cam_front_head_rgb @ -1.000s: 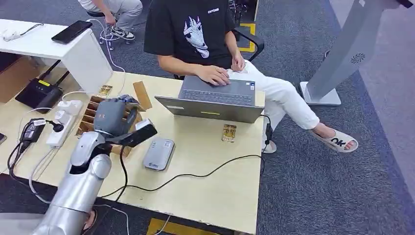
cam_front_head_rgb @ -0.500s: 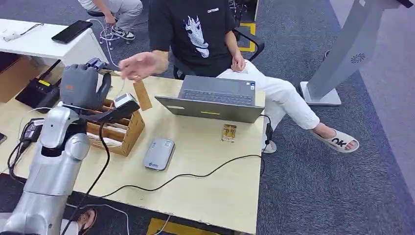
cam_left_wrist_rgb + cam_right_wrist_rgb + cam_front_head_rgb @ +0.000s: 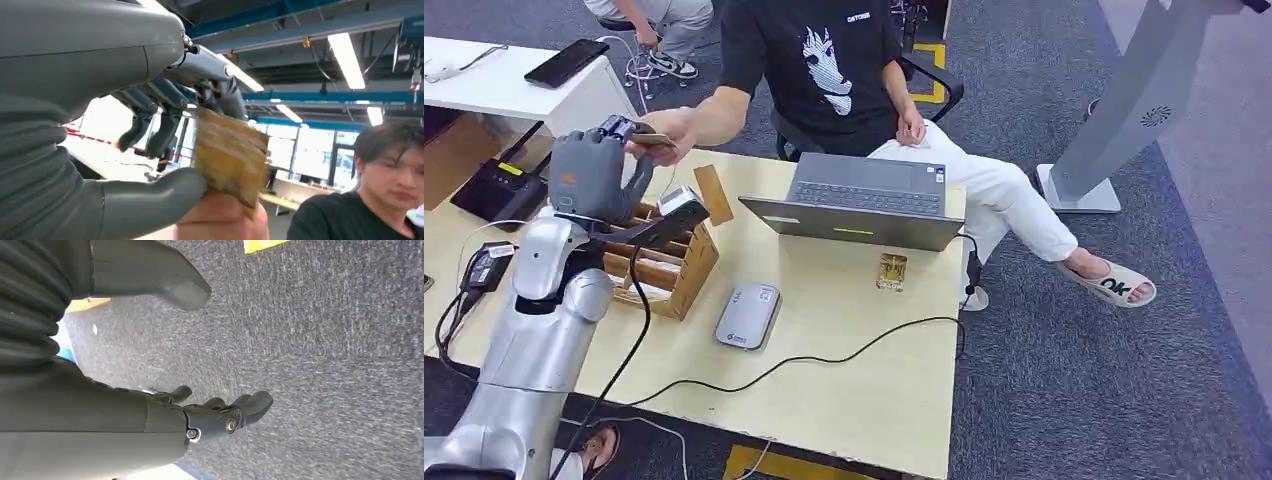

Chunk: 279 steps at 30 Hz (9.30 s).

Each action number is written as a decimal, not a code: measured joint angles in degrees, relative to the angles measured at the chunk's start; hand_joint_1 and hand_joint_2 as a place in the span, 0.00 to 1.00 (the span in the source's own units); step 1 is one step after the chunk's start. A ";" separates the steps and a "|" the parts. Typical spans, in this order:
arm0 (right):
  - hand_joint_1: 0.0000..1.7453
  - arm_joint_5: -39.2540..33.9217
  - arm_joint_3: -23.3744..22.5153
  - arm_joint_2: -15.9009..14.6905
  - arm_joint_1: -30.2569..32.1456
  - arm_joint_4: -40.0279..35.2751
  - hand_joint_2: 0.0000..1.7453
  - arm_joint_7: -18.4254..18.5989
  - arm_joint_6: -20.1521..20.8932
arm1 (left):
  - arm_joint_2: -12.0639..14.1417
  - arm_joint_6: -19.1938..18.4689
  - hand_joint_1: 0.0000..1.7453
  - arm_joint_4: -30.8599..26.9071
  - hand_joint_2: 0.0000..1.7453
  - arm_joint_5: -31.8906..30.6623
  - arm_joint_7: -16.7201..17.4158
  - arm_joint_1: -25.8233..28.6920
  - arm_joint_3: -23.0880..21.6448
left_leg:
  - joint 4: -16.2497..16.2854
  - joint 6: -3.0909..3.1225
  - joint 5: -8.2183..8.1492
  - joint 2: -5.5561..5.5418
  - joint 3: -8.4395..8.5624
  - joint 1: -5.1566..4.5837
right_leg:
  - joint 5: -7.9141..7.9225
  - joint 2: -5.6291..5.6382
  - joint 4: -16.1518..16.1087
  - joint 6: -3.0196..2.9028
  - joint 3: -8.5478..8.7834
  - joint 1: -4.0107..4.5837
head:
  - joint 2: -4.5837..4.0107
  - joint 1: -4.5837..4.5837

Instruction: Pass the card to the sensor for recognition and then transmit it.

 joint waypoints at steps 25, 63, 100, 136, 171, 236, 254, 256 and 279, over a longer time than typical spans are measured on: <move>0.00 0.13 -0.66 0.11 -0.13 0.00 1.00 -0.13 0.00 | -1.91 1.51 0.00 -0.04 1.00 -0.24 0.00 1.21 0.00 | -0.01 -0.01 0.01 -0.01 0.00 0.01 | 0.02 -0.02 0.01 0.01 0.01 0.00 | 0.00 0.00; 0.00 -2.95 -7.61 2.03 0.61 -0.13 1.00 -0.92 -1.46 | 7.97 -6.55 0.00 -25.99 1.00 -1.18 -1.79 29.87 0.00 | -0.10 -0.04 -0.52 0.11 0.41 -0.04 | -0.49 0.14 0.01 0.05 0.37 -0.10 | 0.02 -0.24; 0.00 -1.24 -9.75 2.36 0.58 -0.15 1.00 0.04 -1.66 | 14.99 -17.13 0.00 -15.43 1.00 -0.04 5.90 27.29 3.34 | -0.10 -0.05 -0.51 0.11 0.41 -0.03 | -0.49 0.15 0.02 0.04 0.36 -0.08 | 0.00 -0.26; 0.00 2.87 -9.82 2.34 0.31 -0.24 1.00 0.11 -1.05 | 9.53 -11.71 1.00 -1.07 1.00 -0.33 5.49 23.75 3.37 | -0.10 -0.05 -0.51 0.12 0.42 -0.03 | -0.48 0.15 0.02 0.02 0.36 -0.08 | 0.02 -0.24; 0.00 4.11 -10.30 2.29 0.28 -0.24 1.00 0.11 -0.44 | 8.19 -9.68 1.00 0.90 1.00 -0.77 4.02 22.97 3.45 | -0.10 -0.05 -0.51 0.12 0.43 -0.03 | -0.46 0.15 0.02 0.00 0.37 -0.08 | 0.00 -0.24; 0.00 10.43 -11.50 1.73 -0.54 -0.31 1.00 0.48 -0.07 | 6.14 -1.55 0.00 4.90 1.00 10.51 4.20 -9.62 12.04 | -0.05 -0.15 -0.44 0.35 0.26 -0.01 | -0.33 0.47 0.03 -0.05 0.11 -0.05 | 0.02 -0.22; 0.00 10.36 -13.55 1.73 -0.51 -0.31 1.00 0.46 -0.02 | 5.26 0.99 0.00 -3.17 1.00 15.23 1.64 0.75 13.35 | -0.06 -0.14 -0.39 0.26 0.32 -0.01 | -0.31 0.34 0.05 -0.05 0.25 -0.05 | 0.00 -0.24; 0.00 10.38 -13.62 1.73 -0.49 -0.31 1.00 0.57 -0.02 | 5.26 1.01 0.00 -4.17 1.00 16.58 0.87 2.23 13.79 | -0.06 -0.15 -0.39 0.27 0.34 -0.01 | -0.31 0.35 0.04 -0.05 0.25 -0.05 | 0.00 -0.24; 0.00 8.94 -20.72 3.34 0.24 -0.33 1.00 -2.84 -1.64 | -21.85 -15.47 0.00 -32.41 1.00 43.28 -29.77 47.28 57.54 | -0.17 0.08 -1.07 0.22 0.77 -0.16 | -0.93 0.26 -0.10 0.23 0.79 -0.21 | 0.00 -0.24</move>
